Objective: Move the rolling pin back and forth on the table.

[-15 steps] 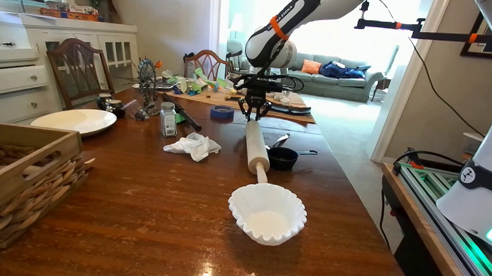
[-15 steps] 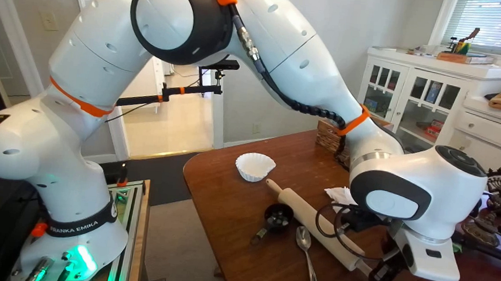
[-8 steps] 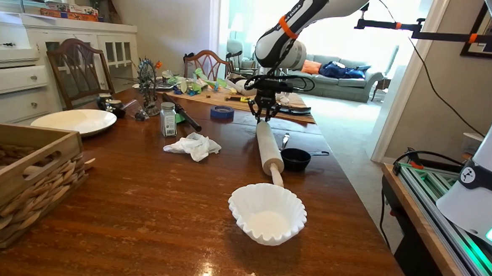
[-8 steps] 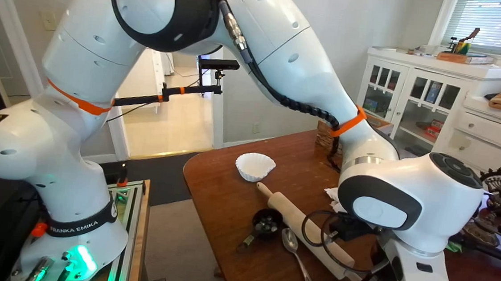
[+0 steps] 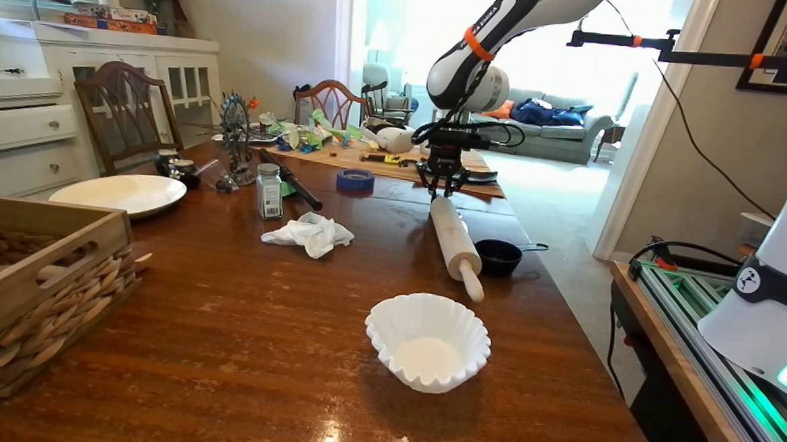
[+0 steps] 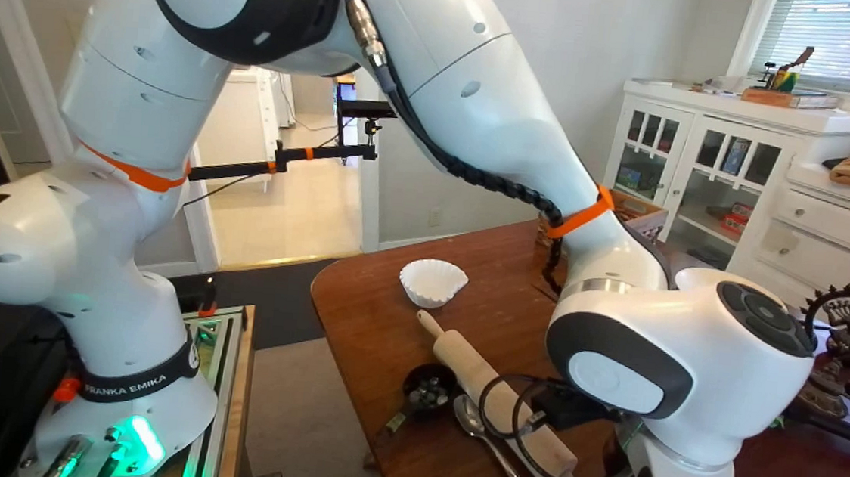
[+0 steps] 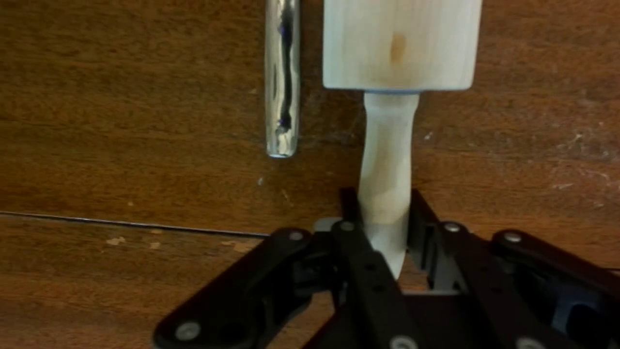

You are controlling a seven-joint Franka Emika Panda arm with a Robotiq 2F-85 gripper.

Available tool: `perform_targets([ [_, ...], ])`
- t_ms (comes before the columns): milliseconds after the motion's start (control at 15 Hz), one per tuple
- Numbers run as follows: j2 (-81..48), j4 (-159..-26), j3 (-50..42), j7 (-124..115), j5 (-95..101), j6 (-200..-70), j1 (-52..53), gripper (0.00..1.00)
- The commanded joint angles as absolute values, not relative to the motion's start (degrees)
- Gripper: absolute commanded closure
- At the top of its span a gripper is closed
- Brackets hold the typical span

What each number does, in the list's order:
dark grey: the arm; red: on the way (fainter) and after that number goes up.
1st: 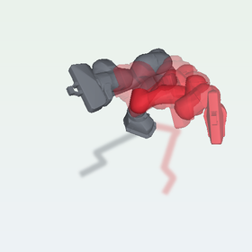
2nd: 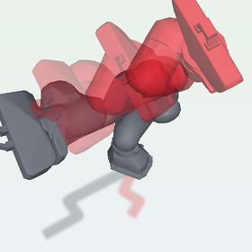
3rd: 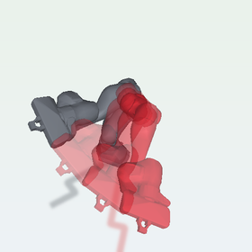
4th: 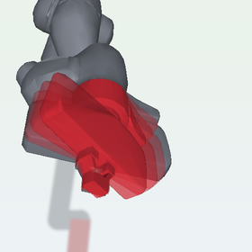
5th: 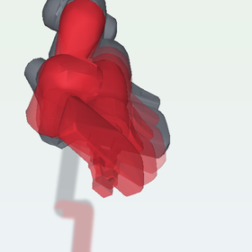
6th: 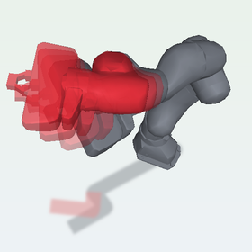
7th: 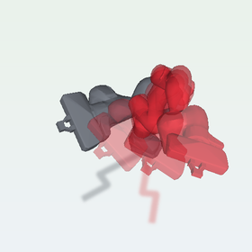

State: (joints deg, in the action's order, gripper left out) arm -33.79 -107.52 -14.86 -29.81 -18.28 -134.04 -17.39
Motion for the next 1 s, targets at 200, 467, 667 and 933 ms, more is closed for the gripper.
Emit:
perform_targets([
  [200, -30.89, -113.81, -14.83, -24.96, -19.9, -134.81, -18.84, 0.93],
  [467, -30.22, -114.79, -14.99, -23.53, -19.67, -134.89, -19.24, 0.93],
  [667, -30.24, -114.91, -15.09, -24.18, -19.52, -135.4, -18.71, 0.93],
  [933, -31.45, -112.65, -15.33, -28.59, -19.86, -136.21, -17.22, 0.93],
])
